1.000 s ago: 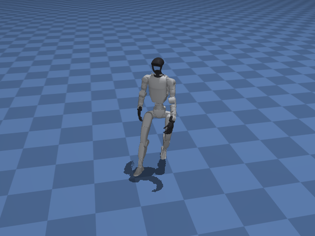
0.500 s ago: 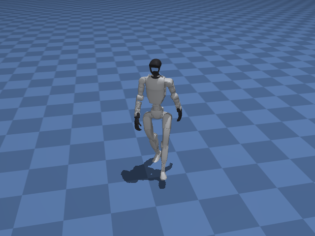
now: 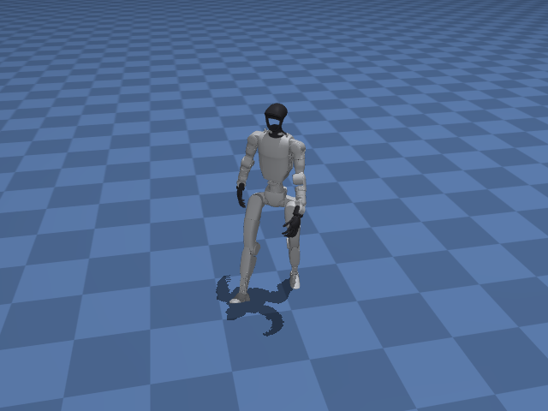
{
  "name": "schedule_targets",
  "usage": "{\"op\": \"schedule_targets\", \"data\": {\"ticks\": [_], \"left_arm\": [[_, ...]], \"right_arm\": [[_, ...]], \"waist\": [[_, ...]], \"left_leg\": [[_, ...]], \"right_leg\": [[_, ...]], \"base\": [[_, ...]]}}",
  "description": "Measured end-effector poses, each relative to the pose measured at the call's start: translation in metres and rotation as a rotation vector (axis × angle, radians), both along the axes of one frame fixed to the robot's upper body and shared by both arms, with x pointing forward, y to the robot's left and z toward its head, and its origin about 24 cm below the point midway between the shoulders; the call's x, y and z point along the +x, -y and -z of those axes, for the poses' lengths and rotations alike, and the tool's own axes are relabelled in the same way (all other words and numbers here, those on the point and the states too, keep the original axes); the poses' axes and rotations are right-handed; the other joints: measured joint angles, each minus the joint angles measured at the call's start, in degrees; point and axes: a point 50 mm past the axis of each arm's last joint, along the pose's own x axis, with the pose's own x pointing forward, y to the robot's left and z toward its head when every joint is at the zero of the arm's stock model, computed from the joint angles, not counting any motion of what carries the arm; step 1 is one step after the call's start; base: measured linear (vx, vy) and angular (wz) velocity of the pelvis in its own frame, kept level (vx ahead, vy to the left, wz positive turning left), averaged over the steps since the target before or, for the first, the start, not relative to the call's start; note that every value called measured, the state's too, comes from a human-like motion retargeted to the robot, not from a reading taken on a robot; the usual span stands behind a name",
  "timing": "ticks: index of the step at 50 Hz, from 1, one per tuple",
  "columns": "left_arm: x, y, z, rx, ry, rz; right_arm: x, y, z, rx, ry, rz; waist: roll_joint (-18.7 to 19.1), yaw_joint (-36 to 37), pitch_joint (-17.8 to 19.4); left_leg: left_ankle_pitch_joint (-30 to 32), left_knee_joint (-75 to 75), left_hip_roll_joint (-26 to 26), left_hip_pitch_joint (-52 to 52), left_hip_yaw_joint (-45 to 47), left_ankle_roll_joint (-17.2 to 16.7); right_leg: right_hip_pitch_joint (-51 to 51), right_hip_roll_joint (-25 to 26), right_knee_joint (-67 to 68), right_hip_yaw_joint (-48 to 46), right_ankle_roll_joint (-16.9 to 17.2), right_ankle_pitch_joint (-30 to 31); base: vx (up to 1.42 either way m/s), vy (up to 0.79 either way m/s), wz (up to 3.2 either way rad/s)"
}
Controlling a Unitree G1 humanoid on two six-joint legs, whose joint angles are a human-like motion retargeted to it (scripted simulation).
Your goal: Walk
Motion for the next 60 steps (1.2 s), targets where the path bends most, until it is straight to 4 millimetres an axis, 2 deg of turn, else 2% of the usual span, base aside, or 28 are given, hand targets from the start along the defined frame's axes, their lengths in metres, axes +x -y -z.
{"op": "schedule_targets", "data": {"ticks": [2,5,7,8,10,11,12,14,18,21,24,27,28,30,32,33,35,37,38,41,42,44,47,50,52,56,58,60], "left_arm": [[-0.001,0.001,0.001,0.012,-0.006,0.022],[-0.014,0.01,0.012,0.004,-0.065,0.061],[-0.035,0.013,0.025,0.0,-0.139,0.054],[-0.047,0.012,0.031,0.001,-0.173,0.036],[-0.072,0.012,0.044,-0.004,-0.251,-0.009],[-0.088,0.013,0.05,-0.014,-0.3,-0.031],[-0.104,0.014,0.056,-0.025,-0.35,-0.053],[-0.14,0.017,0.066,-0.051,-0.451,-0.102],[-0.221,0.025,0.077,-0.088,-0.656,-0.232],[-0.275,0.029,0.075,-0.099,-0.803,-0.289],[-0.318,0.034,0.069,-0.124,-0.94,-0.303],[-0.351,0.037,0.06,-0.171,-1.062,-0.311],[-0.36,0.037,0.057,-0.183,-1.095,-0.322],[-0.377,0.04,0.051,-0.205,-1.156,-0.352],[-0.384,0.04,0.048,-0.201,-1.191,-0.382],[-0.384,0.039,0.048,-0.193,-1.196,-0.393],[-0.373,0.037,0.052,-0.181,-1.171,-0.41],[-0.349,0.035,0.06,-0.179,-1.105,-0.395],[-0.336,0.034,0.064,-0.179,-1.069,-0.376],[-0.283,0.028,0.074,-0.164,-0.945,-0.285],[-0.262,0.026,0.076,-0.153,-0.896,-0.247],[-0.215,0.02,0.077,-0.125,-0.778,-0.174],[-0.144,0.017,0.068,-0.099,-0.572,-0.086],[-0.085,0.016,0.051,-0.092,-0.37,-0.039],[-0.052,0.01,0.035,-0.081,-0.245,-0.024],[-0.009,0.012,0.01,-0.077,-0.064,0.01],[-0.004,0.014,0.007,-0.073,-0.04,0.024],[-0.011,0.016,0.012,-0.069,-0.059,0.03]], "right_arm": [[-0.004,-0.001,0.0,-0.001,0.0,0.016],[0.0,-0.003,0.001,-0.009,0.027,0.03],[0.018,-0.006,0.002,-0.002,0.065,0.015],[0.029,-0.01,0.003,0.007,0.093,0.0],[0.053,-0.021,0.004,0.03,0.16,-0.039],[0.065,-0.028,0.004,0.045,0.193,-0.064],[0.077,-0.035,0.004,0.06,0.226,-0.088],[0.101,-0.05,0.002,0.089,0.298,-0.137],[0.145,-0.082,-0.008,0.153,0.466,-0.224],[0.174,-0.101,-0.019,0.207,0.591,-0.259],[0.196,-0.113,-0.031,0.248,0.691,-0.272],[0.206,-0.118,-0.037,0.272,0.747,-0.264],[0.206,-0.119,-0.038,0.279,0.751,-0.262],[0.199,-0.117,-0.034,0.28,0.726,-0.263],[0.184,-0.111,-0.026,0.268,0.668,-0.26],[0.174,-0.107,-0.021,0.257,0.629,-0.254],[0.153,-0.098,-0.012,0.234,0.549,-0.234],[0.131,-0.086,-0.005,0.205,0.474,-0.197],[0.12,-0.079,-0.002,0.193,0.437,-0.175],[0.085,-0.062,0.005,0.167,0.332,-0.099],[0.073,-0.057,0.006,0.157,0.299,-0.072],[0.052,-0.045,0.007,0.132,0.24,-0.018],[0.027,-0.027,0.006,0.082,0.161,0.033],[0.004,-0.011,0.003,0.033,0.076,0.032],[0.0,-0.006,0.002,0.016,0.045,0.028],[-0.003,0.004,-0.001,-0.018,0.022,0.048],[-0.005,0.004,-0.001,-0.021,0.018,0.057],[-0.007,-0.003,0.001,-0.008,0.01,0.052]], "waist": [[0.52,-0.33,-1.48],[-0.86,-4.42,-6.33],[-0.46,-5.64,-3.57],[-1.08,-6.15,-2.36],[-3.65,-5.25,-1.71],[-4.39,-4.23,-1.75],[-4.96,-3.43,-1.77],[-5.06,-2.78,-1.57],[-4.86,2.08,0.55],[-4.36,4.72,1.75],[-3.61,6.44,1.61],[-3.36,5.24,-0.37],[-3.76,4.53,-1.33],[-3.56,4.67,-2.28],[-3.45,5.67,-3.11],[-3.52,6.19,-3.67],[-2.58,6.78,-3.3],[-0.74,6.06,-2.08],[0.91,5.1,-1.95],[3.67,5.23,-3.26],[3.83,5.33,-3.32],[3.72,4.51,-2.07],[3.51,2.0,-0.39],[1.96,-0.86,0.24],[1.17,-1.11,0.51],[0.99,-0.86,0.53],[1.13,-0.47,-0.69],[0.72,-0.14,-4.29]], "left_leg": [[2.99,2.21,-2.21,1.01,-1.8,-2.62],[16.45,7.09,-11.76,-3.19,-3.86,-2.75],[27.38,17.02,-14.93,-2.9,-1.55,-2.75],[32.0,24.18,-15.17,-5.02,1.53,-2.75],[37.3,38.91,-10.95,-10.61,10.54,-2.75],[39.05,43.04,-10.21,-13.36,10.72,-2.75],[38.7,46.26,-9.72,-15.7,10.0,-2.75],[31.24,47.41,-9.17,-18.56,5.55,-2.75],[22.25,39.61,-7.59,-23.64,-2.47,-2.75],[16.73,27.35,-5.06,-27.38,-3.93,5.46],[13.94,11.26,-3.42,-30.41,-5.61,14.97],[18.0,-6.72,-4.39,-32.25,-8.64,25.35],[17.32,-9.75,-4.55,-32.83,-8.82,26.78],[19.47,-9.59,-5.38,-32.04,-5.23,26.38],[18.18,-4.82,-5.48,-31.59,-5.76,24.43],[17.15,-3.68,-6.68,-31.89,-9.47,24.23],[14.29,1.15,-3.65,-30.89,-8.52,20.89],[10.54,3.22,-3.19,-29.02,-12.87,19.46],[9.15,3.87,-1.74,-27.54,-11.88,18.66],[5.63,4.34,1.14,-24.23,-9.36,16.54],[4.7,3.91,0.79,-22.97,-9.9,16.11],[3.96,2.47,-0.11,-19.61,-10.5,15.53],[2.95,-0.14,-0.7,-13.52,-10.29,13.91],[0.6,-1.37,-2.39,-7.5,-9.22,11.59],[-0.92,-1.13,0.04,-4.65,-8.12,7.22],[-0.27,1.29,1.29,-0.15,-7.47,-0.06],[3.47,3.51,-0.83,1.07,-7.73,-2.3],[11.21,6.41,-5.44,-0.9,-6.44,-2.75]], "right_leg": [[0.47,-1.63,1.87,-2.1,0.0,2.77],[-2.86,-9.64,3.93,-1.62,0.0,10.66],[1.31,-12.9,9.79,0.87,-0.09,7.26],[3.05,-14.71,11.54,0.73,-0.17,6.0],[6.26,-17.4,12.57,0.04,-0.77,3.33],[8.01,-16.9,12.3,-1.48,-2.22,2.12],[9.87,-16.1,11.91,-2.68,-3.64,0.95],[14.02,-13.1,10.46,-3.42,-6.07,-1.17],[23.26,-5.23,6.78,-1.49,-10.93,-4.99],[28.38,-1.85,5.71,-1.4,-13.97,-7.86],[31.76,0.44,5.79,-1.05,-16.32,-11.02],[33.34,1.84,6.26,-2.31,-17.94,-12.74],[33.47,2.48,6.58,-2.7,-18.74,-12.12],[34.83,3.16,8.49,-1.67,-18.49,-9.27],[35.66,4.82,11.68,-0.31,-18.63,-2.12],[35.7,5.14,13.92,-0.6,-18.56,3.34],[35.11,6.64,20.79,-0.56,-16.82,17.53],[30.87,8.22,31.86,-0.42,-14.03,24.29],[28.23,7.36,37.5,-3.17,-13.23,24.68],[19.38,5.13,47.41,-4.9,-15.1,13.68],[16.59,4.25,48.46,-4.58,-14.52,11.31],[11.79,4.56,46.86,-1.69,-10.4,7.55],[7.57,0.03,37.9,-0.91,-5.1,2.8],[5.31,-4.97,21.62,0.36,0.0,1.17],[2.67,-2.56,10.24,1.54,0.0,-0.93],[0.38,0.28,-0.45,1.07,0.0,-0.04],[0.71,-0.63,2.44,-0.34,0.0,3.35],[-1.9,-3.89,3.22,-2.31,0.0,9.15]], "base": [[0.99,0.29,0.18],[0.86,0.48,1.52],[0.95,0.77,1.44],[1.06,0.45,0.83],[0.96,-0.08,0.06],[0.89,-0.38,-0.55],[1.0,-0.44,-0.62],[1.12,-0.41,-0.31],[1.06,-0.34,-1.1],[0.84,-0.03,-0.74],[0.95,0.14,-0.19],[0.8,0.08,0.58],[1.02,0.08,0.42],[1.13,0.26,-0.18],[1.04,0.21,-0.6],[1.05,0.18,-0.57],[0.89,0.14,-0.4],[0.92,0.15,0.12],[1.05,0.19,0.27],[0.87,0.17,-0.2],[0.84,0.15,-0.16],[0.77,0.13,0.23],[0.75,0.08,0.59],[0.95,-0.09,0.42],[0.78,-0.66,-0.13],[0.96,-0.38,-0.14],[1.07,0.2,-0.13],[1.0,0.51,0.52]]}}
